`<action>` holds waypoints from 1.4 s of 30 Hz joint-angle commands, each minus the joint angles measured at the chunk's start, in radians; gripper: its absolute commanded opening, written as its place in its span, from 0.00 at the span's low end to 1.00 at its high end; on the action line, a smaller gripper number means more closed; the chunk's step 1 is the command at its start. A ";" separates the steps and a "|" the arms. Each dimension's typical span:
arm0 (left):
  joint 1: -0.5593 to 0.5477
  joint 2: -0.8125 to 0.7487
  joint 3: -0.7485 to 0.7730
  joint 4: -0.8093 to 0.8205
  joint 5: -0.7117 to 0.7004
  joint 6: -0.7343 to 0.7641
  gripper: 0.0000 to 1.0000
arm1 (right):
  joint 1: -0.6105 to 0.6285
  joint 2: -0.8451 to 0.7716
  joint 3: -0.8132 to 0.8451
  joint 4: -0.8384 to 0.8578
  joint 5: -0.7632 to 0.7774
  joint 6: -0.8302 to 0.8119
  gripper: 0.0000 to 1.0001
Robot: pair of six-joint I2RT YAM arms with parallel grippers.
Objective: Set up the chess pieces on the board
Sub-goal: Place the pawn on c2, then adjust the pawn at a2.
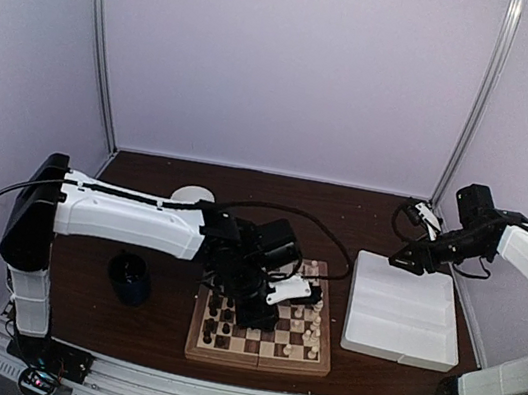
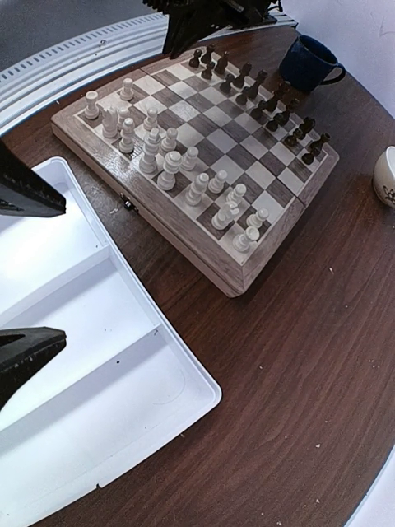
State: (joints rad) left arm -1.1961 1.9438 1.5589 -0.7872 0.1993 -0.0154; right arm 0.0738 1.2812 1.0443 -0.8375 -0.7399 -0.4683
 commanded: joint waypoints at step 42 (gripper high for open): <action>-0.031 0.076 -0.196 0.420 0.100 0.006 0.00 | -0.008 0.000 0.004 -0.003 0.002 -0.011 0.50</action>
State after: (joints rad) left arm -1.2148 1.9835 1.3205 -0.3725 0.2726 -0.0422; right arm 0.0719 1.2827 1.0443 -0.8379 -0.7395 -0.4686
